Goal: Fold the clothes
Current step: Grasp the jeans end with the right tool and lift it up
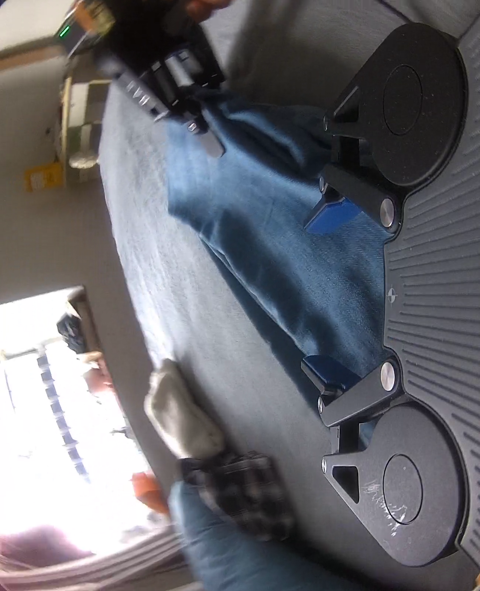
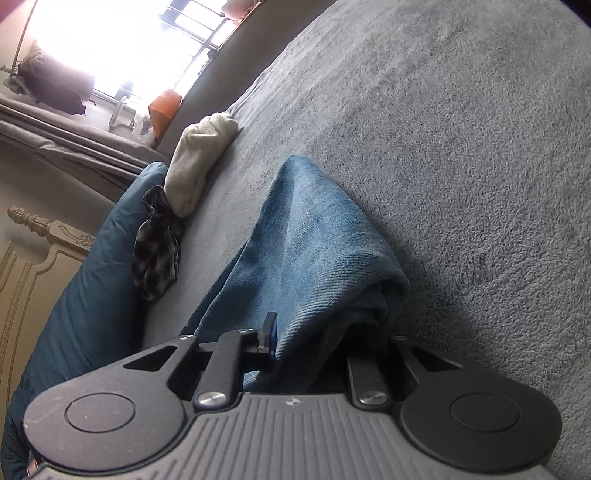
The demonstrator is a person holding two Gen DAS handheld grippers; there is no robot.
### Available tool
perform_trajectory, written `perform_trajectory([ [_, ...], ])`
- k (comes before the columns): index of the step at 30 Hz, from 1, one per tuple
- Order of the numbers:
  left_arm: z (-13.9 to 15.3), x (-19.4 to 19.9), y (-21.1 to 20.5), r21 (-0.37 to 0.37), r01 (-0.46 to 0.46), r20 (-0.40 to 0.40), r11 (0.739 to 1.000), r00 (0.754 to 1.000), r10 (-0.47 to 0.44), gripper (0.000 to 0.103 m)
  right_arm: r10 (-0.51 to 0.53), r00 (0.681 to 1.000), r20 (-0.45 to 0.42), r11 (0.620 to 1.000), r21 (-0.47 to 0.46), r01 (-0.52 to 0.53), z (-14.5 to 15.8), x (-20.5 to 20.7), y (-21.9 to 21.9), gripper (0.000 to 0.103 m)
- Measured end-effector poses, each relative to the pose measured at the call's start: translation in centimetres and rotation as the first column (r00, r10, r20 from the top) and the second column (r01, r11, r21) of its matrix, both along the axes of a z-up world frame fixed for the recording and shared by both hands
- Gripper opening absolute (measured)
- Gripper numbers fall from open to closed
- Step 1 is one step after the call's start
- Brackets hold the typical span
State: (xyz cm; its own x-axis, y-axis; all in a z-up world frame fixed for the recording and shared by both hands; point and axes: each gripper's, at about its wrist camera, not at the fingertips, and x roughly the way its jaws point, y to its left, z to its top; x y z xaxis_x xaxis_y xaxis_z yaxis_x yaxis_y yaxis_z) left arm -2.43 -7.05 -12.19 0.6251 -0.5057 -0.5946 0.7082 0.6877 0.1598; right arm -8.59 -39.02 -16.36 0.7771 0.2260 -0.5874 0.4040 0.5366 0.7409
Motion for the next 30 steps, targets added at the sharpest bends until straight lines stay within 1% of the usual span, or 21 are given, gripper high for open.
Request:
perform_trajectory([
  [2,-0.8,2.0,0.0,-0.022,-0.053,-0.11,0.998,0.993,0.05,0.074,0.005,1.0,-0.001,1.0,-0.01,-0.005,0.0,0.1,0.0,0.018],
  [3,-1.3,2.5,0.1,-0.031,-0.067,-0.141,0.997,0.988,0.062,0.075,0.006,1.0,-0.002,1.0,-0.012,-0.006,-0.1,0.1,0.0,0.018],
  [5,-1.7,2.3,0.3,-0.049,-0.073,-0.137,0.996,0.988,0.065,0.075,-0.008,1.0,-0.012,1.0,0.011,0.008,-0.7,0.1,-0.2,0.02],
  [8,-1.9,1.8,0.3,-0.045,-0.065,-0.114,0.997,0.992,0.059,0.075,-0.039,0.999,-0.021,0.997,0.071,0.041,-1.9,0.1,-0.8,0.025],
  [10,-1.9,1.6,0.3,-0.045,-0.063,-0.108,0.997,0.992,0.057,0.075,-0.065,0.998,-0.012,0.99,0.124,0.066,-2.8,0.0,-1.1,0.026],
  [12,-1.8,1.7,0.2,-0.049,-0.062,-0.107,0.997,0.993,0.056,0.075,-0.089,0.996,-0.008,0.983,0.158,0.089,-3.0,-0.1,-1.4,0.026],
  [14,-1.8,1.7,0.2,-0.05,-0.06,-0.1,0.997,0.994,0.054,0.076,-0.079,0.997,-0.005,0.992,0.103,0.079,-2.0,0.2,-0.9,0.023],
  [16,-1.8,1.5,0.3,-0.054,-0.06,-0.094,0.997,0.994,0.054,0.076,-0.03,0.999,0.032,0.999,-0.037,0.032,0.3,0.6,0.5,0.018],
  [19,-1.8,1.4,0.6,-0.07,-0.064,-0.092,0.995,0.994,0.058,0.076,0.064,0.989,0.132,0.98,-0.195,-0.037,4.3,1.2,3.0,0.017],
  [21,-1.7,1.4,1.0,-0.087,-0.069,-0.095,0.994,0.994,0.061,0.076,0.163,0.97,0.183,0.944,-0.315,-0.099,6.9,1.7,5.2,0.017],
  [22,-1.7,1.4,1.2,-0.095,-0.071,-0.097,0.993,0.993,0.062,0.076,0.22,0.955,0.2,0.917,-0.376,-0.133,7.9,1.7,6.4,0.017],
  [24,-1.3,1.3,1.8,-0.108,-0.082,-0.1,0.991,0.992,0.071,0.076,0.335,0.916,0.222,0.848,-0.495,-0.19,10.0,1.9,8.8,0.017],
  [26,-0.8,1.0,2.6,-0.119,-0.103,-0.094,0.988,0.991,0.092,0.075,0.414,0.884,0.218,0.783,-0.581,-0.223,11.4,1.8,10.8,0.017],
  [29,0.2,0.4,4.0,-0.152,-0.132,-0.074,0.98,0.99,0.122,0.075,0.46,0.863,0.208,0.733,-0.638,-0.237,12.5,1.6,12.0,0.017],
  [30,0.4,0.2,4.3,-0.167,-0.128,-0.071,0.978,0.991,0.117,0.075,0.466,0.861,0.205,0.726,-0.645,-0.24,12.6,1.6,12.1,0.017],
])
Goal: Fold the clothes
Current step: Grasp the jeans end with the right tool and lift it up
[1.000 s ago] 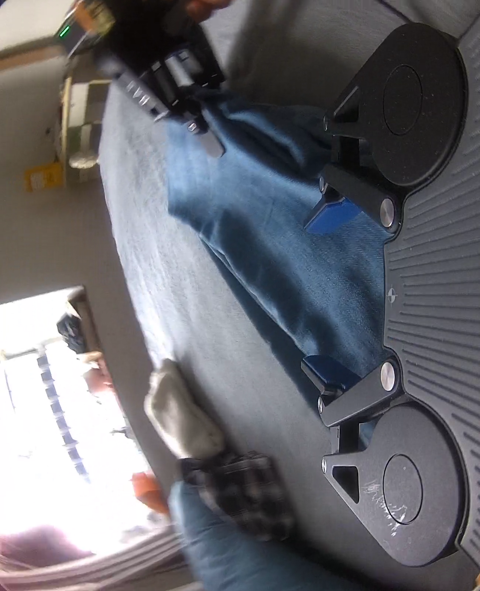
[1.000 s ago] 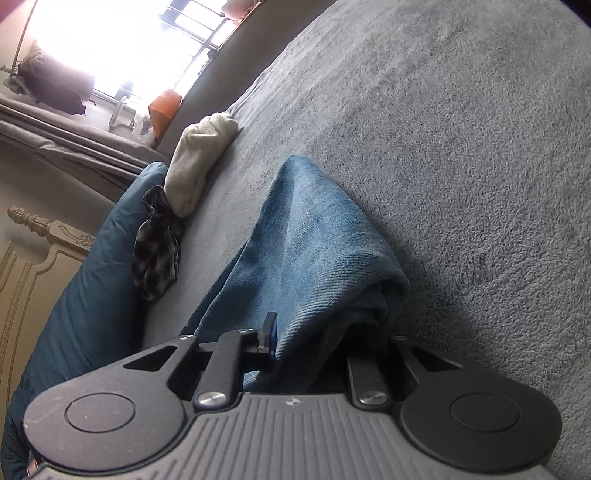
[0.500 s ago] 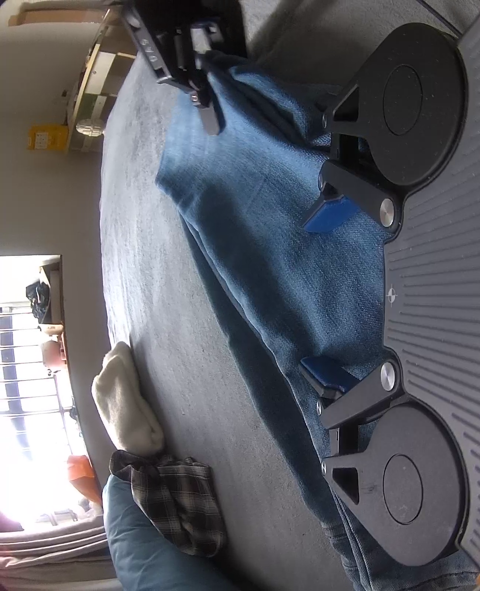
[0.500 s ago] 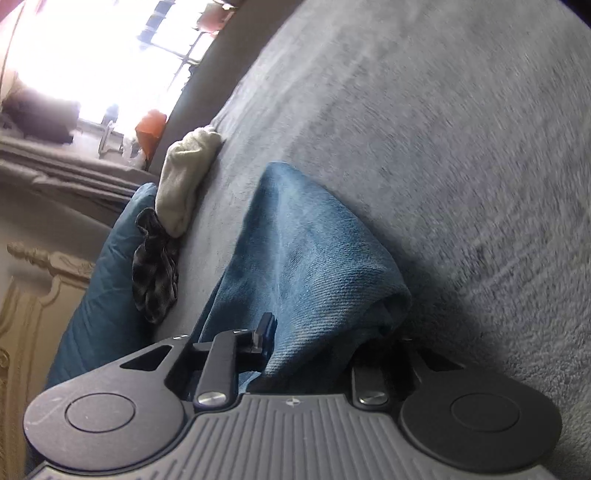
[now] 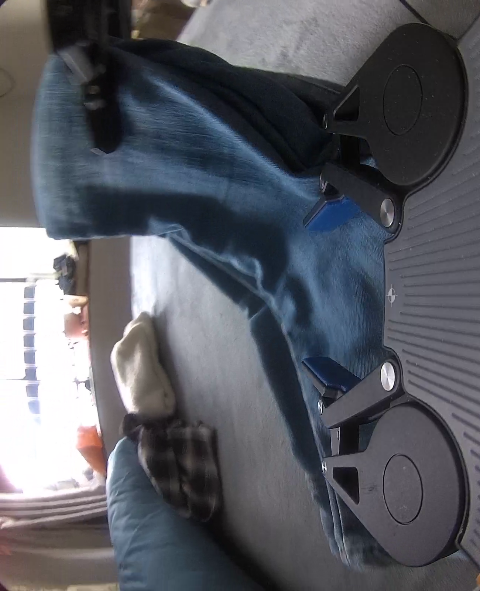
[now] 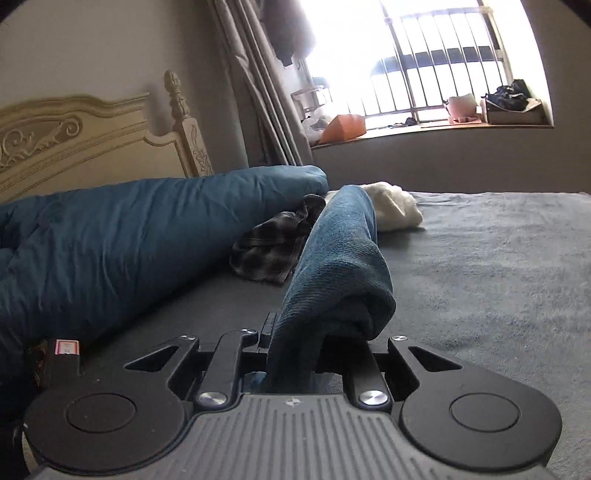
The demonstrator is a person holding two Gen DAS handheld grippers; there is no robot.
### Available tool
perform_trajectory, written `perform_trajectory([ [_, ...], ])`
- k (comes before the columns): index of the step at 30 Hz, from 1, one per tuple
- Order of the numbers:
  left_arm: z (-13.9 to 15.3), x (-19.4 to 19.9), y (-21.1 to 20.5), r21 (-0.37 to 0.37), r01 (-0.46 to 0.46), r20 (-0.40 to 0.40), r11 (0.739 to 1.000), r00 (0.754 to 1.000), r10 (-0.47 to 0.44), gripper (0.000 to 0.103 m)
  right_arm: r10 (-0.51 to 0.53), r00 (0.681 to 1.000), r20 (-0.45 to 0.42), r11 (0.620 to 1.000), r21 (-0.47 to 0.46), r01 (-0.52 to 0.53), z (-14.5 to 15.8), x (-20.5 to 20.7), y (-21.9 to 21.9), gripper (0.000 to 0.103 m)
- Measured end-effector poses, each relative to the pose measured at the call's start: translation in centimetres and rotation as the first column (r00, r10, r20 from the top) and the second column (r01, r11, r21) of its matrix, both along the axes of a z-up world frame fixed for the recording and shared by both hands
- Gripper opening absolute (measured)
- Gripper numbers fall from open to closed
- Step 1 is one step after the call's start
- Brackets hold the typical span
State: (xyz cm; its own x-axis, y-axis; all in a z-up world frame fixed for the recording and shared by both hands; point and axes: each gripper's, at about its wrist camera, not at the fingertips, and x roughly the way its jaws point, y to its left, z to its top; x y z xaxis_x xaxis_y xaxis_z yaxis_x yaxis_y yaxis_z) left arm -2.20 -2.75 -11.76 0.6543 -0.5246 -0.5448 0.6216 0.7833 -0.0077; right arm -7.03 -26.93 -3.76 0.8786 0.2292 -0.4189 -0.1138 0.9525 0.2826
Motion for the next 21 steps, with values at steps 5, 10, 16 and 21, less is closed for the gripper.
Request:
perform_trajectory([
  [5,0.2,-1.2,-0.6,-0.01,0.075,0.045,0.997,0.996,-0.074,0.074,0.011,1.0,0.0,1.0,-0.02,-0.011,0.2,-0.2,0.2,0.017],
  [10,-0.4,-2.5,-2.0,0.022,0.109,0.104,0.994,0.988,-0.111,0.067,-0.004,1.0,-0.014,1.0,-0.022,0.004,-0.2,-0.6,0.2,0.017],
  [16,-1.1,-4.6,-3.4,0.205,0.139,0.285,0.969,0.938,-0.195,0.068,-0.012,1.0,-0.017,0.999,-0.053,0.011,-0.8,-0.9,0.9,0.017],
  [21,-0.2,-2.4,-1.3,0.122,0.071,0.224,0.99,0.97,-0.097,0.068,-0.014,1.0,-0.007,0.998,-0.063,0.013,-0.5,-1.3,0.9,0.017],
])
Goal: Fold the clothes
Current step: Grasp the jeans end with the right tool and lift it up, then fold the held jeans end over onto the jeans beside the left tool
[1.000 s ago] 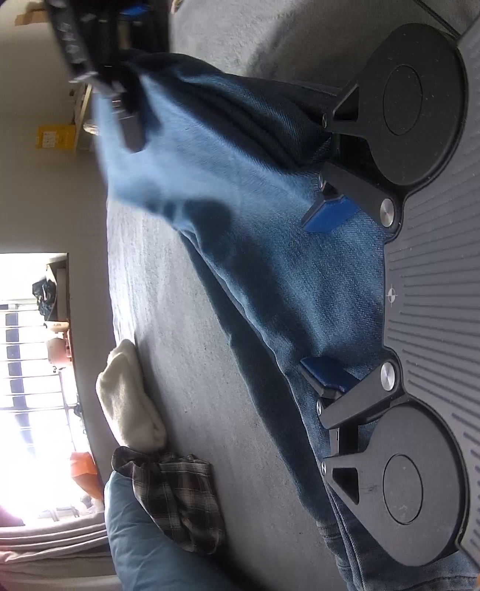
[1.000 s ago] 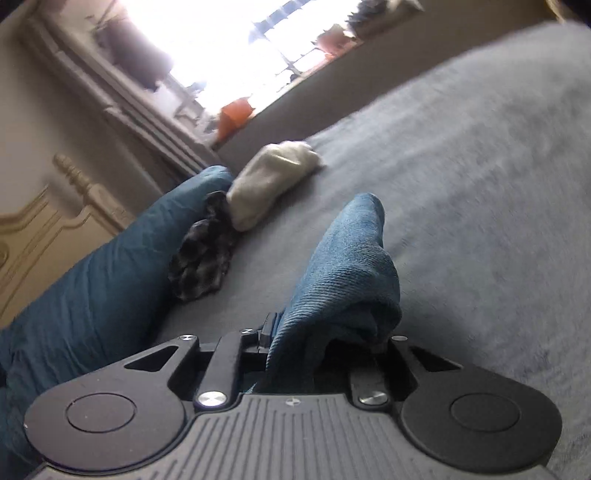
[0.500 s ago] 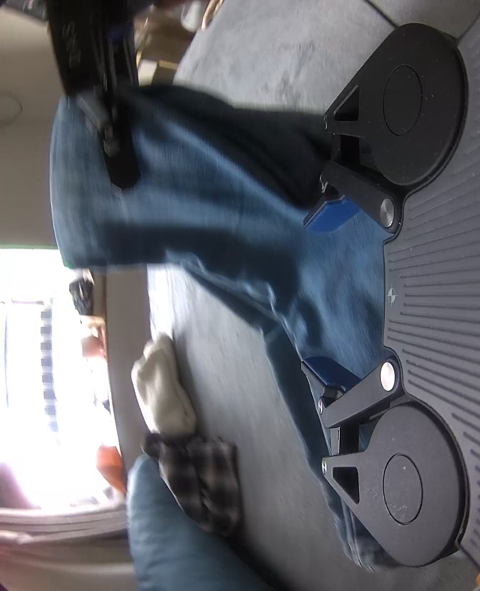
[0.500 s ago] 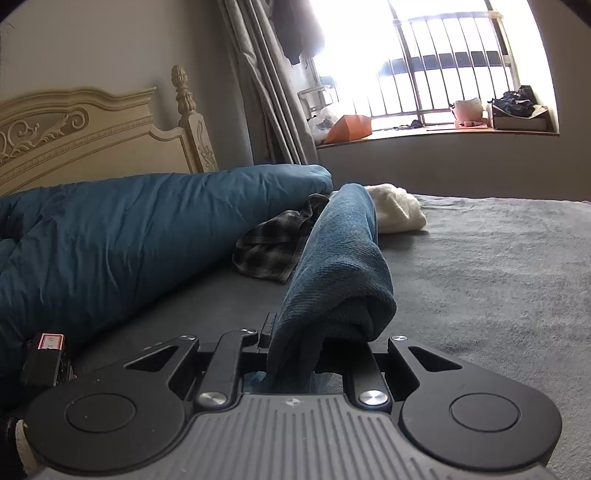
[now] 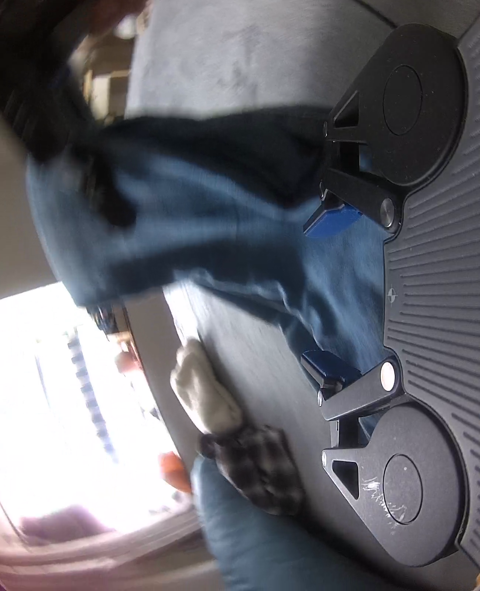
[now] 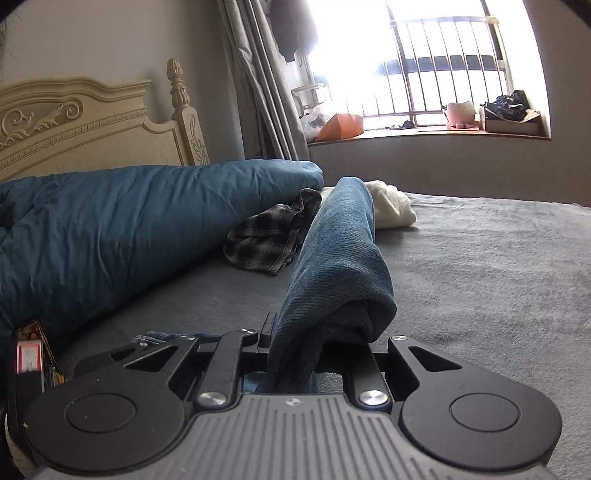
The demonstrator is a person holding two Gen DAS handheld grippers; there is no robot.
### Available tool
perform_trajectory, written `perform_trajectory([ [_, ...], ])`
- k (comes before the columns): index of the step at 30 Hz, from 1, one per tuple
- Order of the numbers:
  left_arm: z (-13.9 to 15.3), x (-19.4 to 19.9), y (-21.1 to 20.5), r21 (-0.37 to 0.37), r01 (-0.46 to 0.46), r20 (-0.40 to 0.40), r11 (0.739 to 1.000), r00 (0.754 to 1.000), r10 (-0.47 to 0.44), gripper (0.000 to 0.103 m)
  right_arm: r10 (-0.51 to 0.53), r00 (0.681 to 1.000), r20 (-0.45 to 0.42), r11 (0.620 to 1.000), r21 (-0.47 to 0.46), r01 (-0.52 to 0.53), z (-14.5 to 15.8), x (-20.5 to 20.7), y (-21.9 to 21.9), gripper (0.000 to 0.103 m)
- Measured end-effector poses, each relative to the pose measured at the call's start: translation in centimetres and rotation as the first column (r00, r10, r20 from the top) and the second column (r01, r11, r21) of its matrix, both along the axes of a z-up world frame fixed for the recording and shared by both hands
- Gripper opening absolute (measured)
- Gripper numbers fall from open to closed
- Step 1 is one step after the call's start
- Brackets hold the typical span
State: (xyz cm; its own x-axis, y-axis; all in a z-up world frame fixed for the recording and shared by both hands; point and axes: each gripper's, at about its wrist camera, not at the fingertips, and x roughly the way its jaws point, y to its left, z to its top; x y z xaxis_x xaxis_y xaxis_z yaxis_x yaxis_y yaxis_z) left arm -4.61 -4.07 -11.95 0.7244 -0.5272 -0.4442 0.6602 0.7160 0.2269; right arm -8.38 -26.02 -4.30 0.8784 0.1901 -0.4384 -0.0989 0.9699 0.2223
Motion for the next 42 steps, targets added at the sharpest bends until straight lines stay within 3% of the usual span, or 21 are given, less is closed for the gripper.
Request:
perform_trajectory([
  [3,0.8,0.9,0.8,-0.082,-0.047,-0.043,0.996,0.998,0.043,0.068,0.003,1.0,0.002,1.0,-0.015,-0.003,-0.1,-0.2,0.1,0.018],
  [5,1.1,0.5,0.6,-0.132,-0.013,-0.082,0.991,0.997,0.002,0.069,0.001,1.0,0.005,1.0,-0.023,-0.001,-0.2,-0.4,0.1,0.017],
  [16,1.1,0.1,0.1,-0.19,0.033,-0.145,0.981,0.988,-0.062,0.069,-0.016,1.0,0.004,1.0,0.001,0.016,-1.0,-0.6,-0.5,0.018],
  [20,1.8,2.6,1.6,-0.292,-0.047,-0.244,0.955,0.97,-0.026,0.071,-0.018,1.0,0.005,1.0,0.008,0.017,-1.0,-0.6,-0.8,0.018],
  [21,1.7,3.2,1.5,-0.282,-0.067,-0.255,0.957,0.967,-0.008,0.071,-0.017,1.0,0.006,1.0,0.013,0.017,-1.0,-0.7,-0.8,0.018],
  [24,0.7,4.2,-0.4,-0.14,-0.087,-0.188,0.986,0.98,0.06,0.07,-0.005,1.0,0.015,1.0,0.018,0.005,-0.8,-0.8,-0.5,0.018],
  [27,-0.2,5.3,-2.1,-0.056,-0.109,-0.151,0.992,0.983,0.099,0.069,0.017,1.0,0.026,1.0,0.008,-0.017,-0.4,-1.1,0.0,0.018],
  [32,-1.1,7.5,-3.1,0.01,-0.212,-0.24,0.977,0.948,0.208,0.07,0.057,0.998,0.036,0.998,0.01,-0.057,0.1,-1.4,1.0,0.018],
  [35,-0.7,7.8,-1.2,-0.048,-0.272,-0.303,0.961,0.921,0.245,0.069,0.078,0.996,0.042,0.997,0.002,-0.078,0.5,-1.3,1.9,0.018],
  [37,0.3,7.4,0.8,-0.13,-0.314,-0.336,0.94,0.906,0.256,0.069,0.089,0.995,0.046,0.996,-0.001,-0.089,0.7,-1.1,2.4,0.018],
  [39,1.5,6.5,3.8,-0.223,-0.338,-0.35,0.914,0.903,0.249,0.07,0.101,0.994,0.049,0.995,-0.005,-0.101,1.0,-0.8,2.8,0.018],
  [42,3.1,4.4,8.2,-0.292,-0.351,-0.336,0.889,0.909,0.248,0.072,0.131,0.99,0.054,0.991,-0.028,-0.13,1.4,0.0,4.4,0.018],
])
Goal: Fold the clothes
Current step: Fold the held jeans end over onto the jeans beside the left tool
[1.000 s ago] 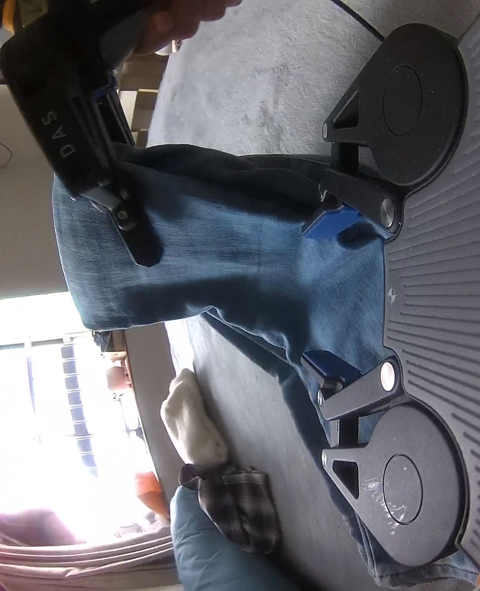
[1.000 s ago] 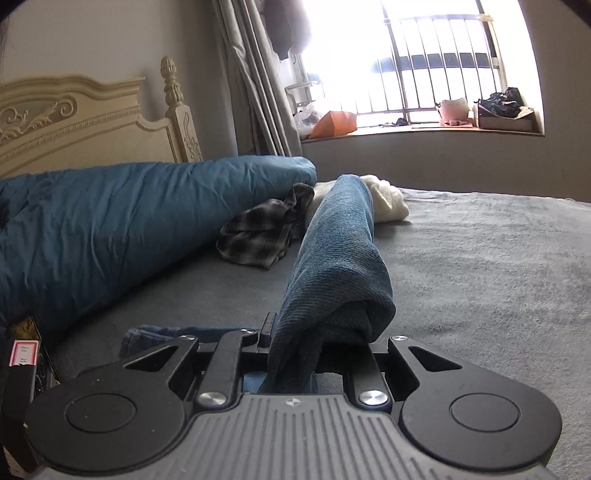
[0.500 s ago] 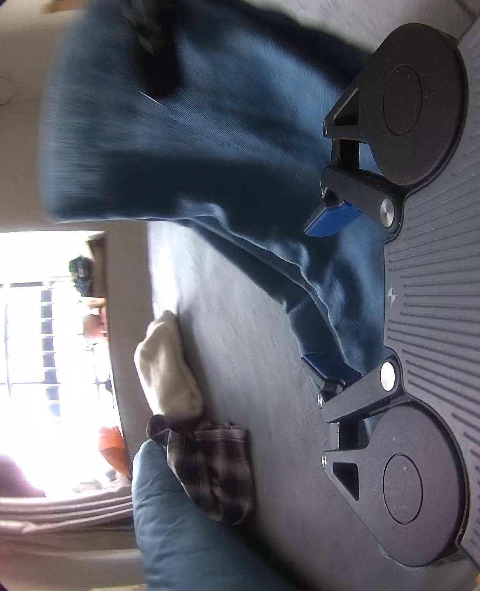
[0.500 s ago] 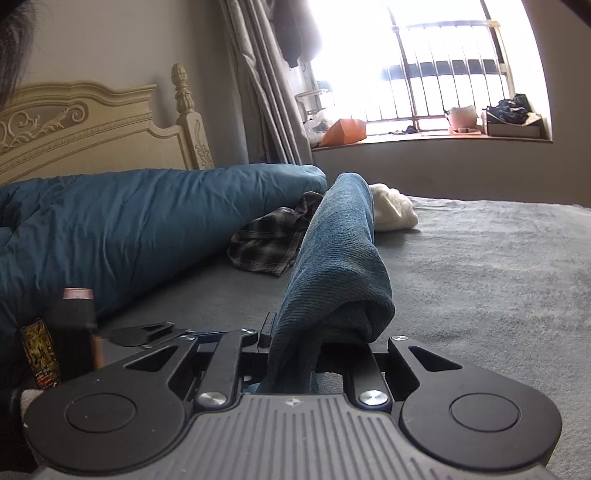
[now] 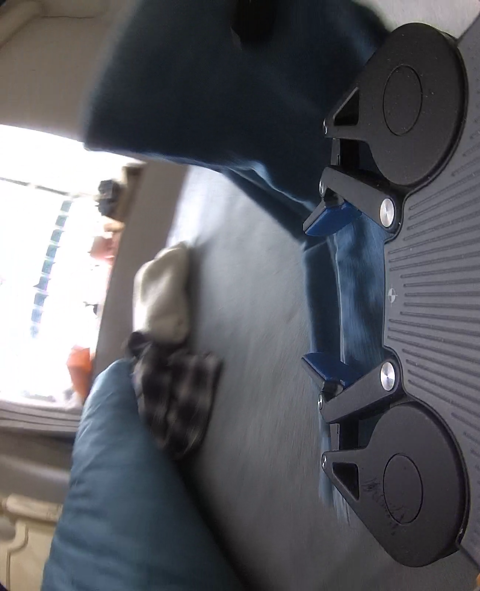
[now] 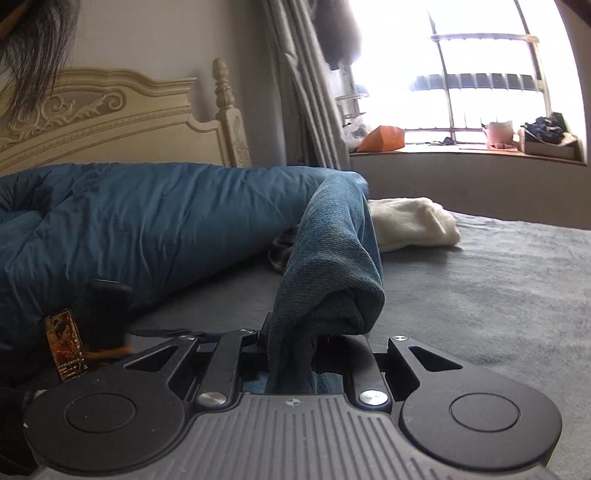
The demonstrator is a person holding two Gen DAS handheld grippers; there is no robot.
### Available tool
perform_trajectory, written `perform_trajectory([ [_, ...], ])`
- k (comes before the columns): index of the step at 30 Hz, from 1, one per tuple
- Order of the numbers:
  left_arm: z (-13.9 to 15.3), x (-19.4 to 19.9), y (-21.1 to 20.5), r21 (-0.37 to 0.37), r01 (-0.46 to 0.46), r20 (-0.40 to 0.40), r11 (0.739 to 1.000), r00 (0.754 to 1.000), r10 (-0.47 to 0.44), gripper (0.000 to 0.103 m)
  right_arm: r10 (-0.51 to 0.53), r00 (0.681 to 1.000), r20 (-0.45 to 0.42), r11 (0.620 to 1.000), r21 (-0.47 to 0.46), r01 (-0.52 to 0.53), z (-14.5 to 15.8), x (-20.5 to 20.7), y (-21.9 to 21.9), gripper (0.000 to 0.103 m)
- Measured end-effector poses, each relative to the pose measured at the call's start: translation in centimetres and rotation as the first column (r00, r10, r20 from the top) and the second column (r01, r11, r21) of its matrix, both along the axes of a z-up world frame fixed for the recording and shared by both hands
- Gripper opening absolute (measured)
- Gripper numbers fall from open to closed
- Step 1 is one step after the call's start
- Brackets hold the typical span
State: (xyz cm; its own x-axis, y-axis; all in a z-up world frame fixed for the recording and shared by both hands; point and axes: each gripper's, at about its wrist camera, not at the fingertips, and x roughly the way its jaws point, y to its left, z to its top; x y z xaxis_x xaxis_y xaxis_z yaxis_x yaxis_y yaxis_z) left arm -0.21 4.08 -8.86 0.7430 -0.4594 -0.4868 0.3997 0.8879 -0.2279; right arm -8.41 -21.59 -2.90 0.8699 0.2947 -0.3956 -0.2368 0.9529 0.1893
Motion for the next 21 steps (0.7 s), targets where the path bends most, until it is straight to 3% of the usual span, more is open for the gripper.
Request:
perform_trajectory([
  [3,1.1,-2.0,4.3,-0.014,-0.039,0.004,0.999,0.999,0.039,0.072,0.051,0.999,0.007,0.998,-0.026,-0.051,0.4,1.2,2.3,0.018],
  [7,1.7,-3.5,9.5,-0.061,-0.144,-0.059,0.988,0.988,0.141,0.072,0.157,0.988,-0.011,0.984,-0.078,-0.157,-0.2,2.9,6.9,0.018],
  [13,0.7,-4.0,13.3,-0.116,-0.276,-0.186,0.954,0.95,0.252,0.072,0.294,0.949,-0.111,0.912,-0.263,-0.314,-5.0,4.1,14.4,0.017],
  [15,0.6,-4.0,14.0,-0.133,-0.298,-0.206,0.945,0.941,0.268,0.072,0.304,0.946,-0.113,0.892,-0.316,-0.325,-5.8,3.8,15.9,0.018],
  [21,0.4,-4.2,15.3,-0.166,-0.339,-0.231,0.926,0.926,0.298,0.072,0.294,0.954,-0.065,0.88,-0.371,-0.297,-5.5,3.1,17.1,0.018],
])
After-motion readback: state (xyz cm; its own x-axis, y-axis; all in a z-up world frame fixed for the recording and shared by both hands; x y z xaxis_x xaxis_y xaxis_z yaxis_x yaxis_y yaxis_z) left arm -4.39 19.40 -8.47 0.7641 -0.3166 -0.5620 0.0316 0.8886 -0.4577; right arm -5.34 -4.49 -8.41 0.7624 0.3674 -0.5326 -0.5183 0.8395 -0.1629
